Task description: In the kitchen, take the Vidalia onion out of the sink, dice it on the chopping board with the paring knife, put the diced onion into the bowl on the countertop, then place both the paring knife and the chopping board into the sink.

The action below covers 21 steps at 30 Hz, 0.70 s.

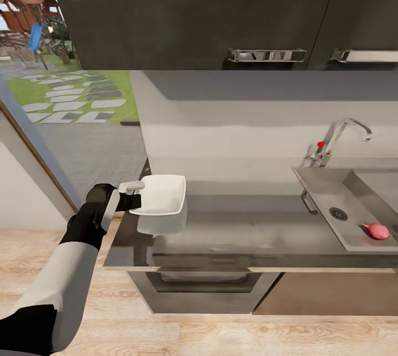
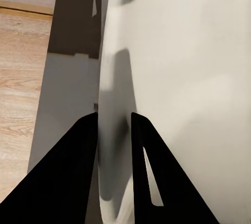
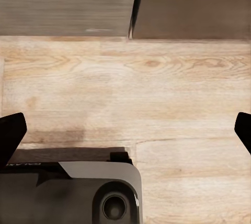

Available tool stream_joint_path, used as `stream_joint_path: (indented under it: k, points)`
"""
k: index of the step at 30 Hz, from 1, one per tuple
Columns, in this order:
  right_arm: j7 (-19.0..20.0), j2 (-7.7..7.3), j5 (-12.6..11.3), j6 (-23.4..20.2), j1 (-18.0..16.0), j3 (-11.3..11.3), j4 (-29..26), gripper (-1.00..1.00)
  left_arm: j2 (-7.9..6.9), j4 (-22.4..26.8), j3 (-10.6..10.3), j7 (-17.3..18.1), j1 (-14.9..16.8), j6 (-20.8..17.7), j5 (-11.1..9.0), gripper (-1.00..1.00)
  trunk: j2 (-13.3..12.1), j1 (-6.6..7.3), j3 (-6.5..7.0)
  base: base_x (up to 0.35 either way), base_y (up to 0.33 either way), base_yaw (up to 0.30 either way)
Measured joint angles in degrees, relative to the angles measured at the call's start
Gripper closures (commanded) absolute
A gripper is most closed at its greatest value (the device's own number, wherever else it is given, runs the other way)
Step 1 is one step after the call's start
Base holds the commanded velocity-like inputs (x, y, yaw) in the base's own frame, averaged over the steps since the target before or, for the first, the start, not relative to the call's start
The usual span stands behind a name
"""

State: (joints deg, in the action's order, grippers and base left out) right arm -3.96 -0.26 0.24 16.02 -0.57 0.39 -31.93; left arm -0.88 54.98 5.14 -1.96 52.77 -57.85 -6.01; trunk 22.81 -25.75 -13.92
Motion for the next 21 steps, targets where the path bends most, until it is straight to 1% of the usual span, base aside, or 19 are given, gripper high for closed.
stream_joint_path:
  k: [5, 6, 21]
  points:
    - [0.0, 0.0, 0.0, 0.0, -0.01, 0.0, 0.0, -1.0, 0.14, 0.08, 0.0, 0.0, 0.0, 0.0, -0.05, 1.0, 0.0, 0.0, 0.0, 0.0, 0.0, 0.0]
    - [0.0, 0.0, 0.0, 0.0, -0.01, 0.0, 0.0, -1.0, 0.22, 0.08, 0.0, 0.0, 0.0, 0.0, -0.07, -1.0, 0.0, 0.0, 0.0, 0.0, 0.0, 0.0]
    - [0.0, 0.0, 0.0, 0.0, 0.0, 0.02, 0.01, -1.0, 0.43, 0.46, 0.0, -0.03, 0.0, 0.0, -0.13, -1.0, 0.0, 0.0, 0.0, 0.0, 0.0, 0.0]
